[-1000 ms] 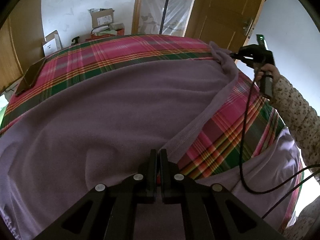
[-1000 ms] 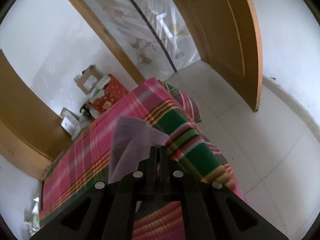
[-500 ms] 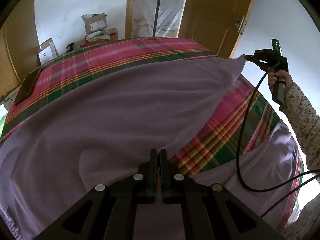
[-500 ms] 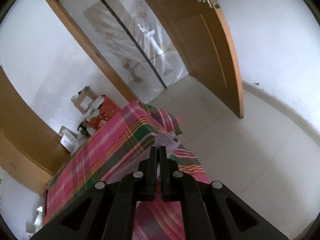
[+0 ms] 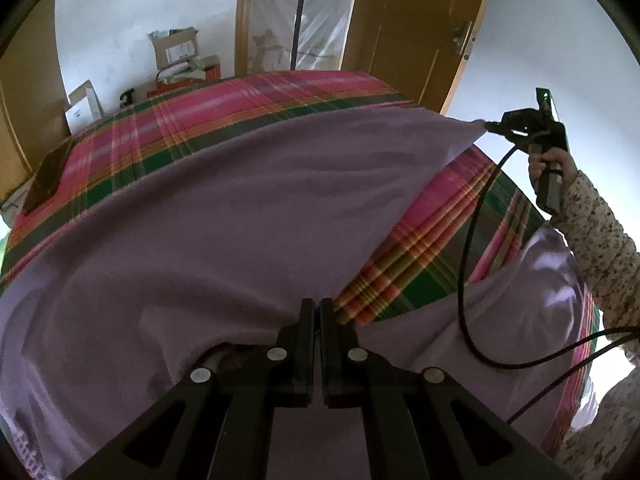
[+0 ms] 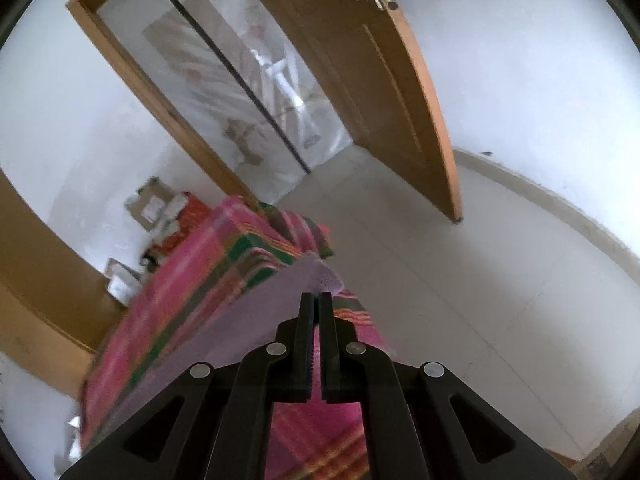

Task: Fold clothes

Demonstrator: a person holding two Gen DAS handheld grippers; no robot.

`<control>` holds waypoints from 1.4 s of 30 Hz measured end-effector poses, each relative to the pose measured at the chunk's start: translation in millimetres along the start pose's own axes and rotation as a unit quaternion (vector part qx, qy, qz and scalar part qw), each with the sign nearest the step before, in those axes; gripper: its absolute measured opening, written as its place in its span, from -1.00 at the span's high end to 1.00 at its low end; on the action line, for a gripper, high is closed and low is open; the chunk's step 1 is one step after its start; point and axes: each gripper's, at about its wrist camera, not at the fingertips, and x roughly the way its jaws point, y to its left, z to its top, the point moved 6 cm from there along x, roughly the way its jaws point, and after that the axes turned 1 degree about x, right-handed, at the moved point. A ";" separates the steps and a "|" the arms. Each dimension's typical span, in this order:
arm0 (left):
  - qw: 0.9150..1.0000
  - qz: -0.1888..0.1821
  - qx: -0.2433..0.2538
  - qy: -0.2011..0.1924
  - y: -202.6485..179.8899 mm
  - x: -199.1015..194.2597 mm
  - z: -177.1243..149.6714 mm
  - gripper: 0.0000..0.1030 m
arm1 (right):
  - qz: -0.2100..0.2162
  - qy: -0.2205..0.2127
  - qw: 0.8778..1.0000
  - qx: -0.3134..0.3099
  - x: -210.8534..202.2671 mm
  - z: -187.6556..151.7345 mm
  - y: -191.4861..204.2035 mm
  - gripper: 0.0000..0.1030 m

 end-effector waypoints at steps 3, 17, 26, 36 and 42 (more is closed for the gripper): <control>1.000 -0.002 0.001 0.003 0.0 1.6 -0.4 0.96 | -0.015 0.019 1.000 0.006 15.6 -6.6 -8.7 0.96; 0.999 -0.020 -0.017 -0.023 -1.3 -30.9 -1.7 0.89 | -0.041 0.033 0.998 0.017 -0.8 -8.9 -15.6 0.80; 0.994 0.052 -0.071 -0.065 51.9 -110.1 -29.5 0.81 | 0.016 -0.016 0.998 -0.065 -84.6 4.4 52.1 0.65; 0.978 0.141 -0.145 -0.053 124.3 -170.1 -90.9 0.78 | 0.155 0.024 0.960 -0.234 -157.3 -61.7 200.7 0.51; 0.968 0.141 -0.200 -0.052 173.0 -173.2 -105.6 0.78 | 0.200 0.099 0.911 -0.348 -137.8 -166.7 272.4 0.51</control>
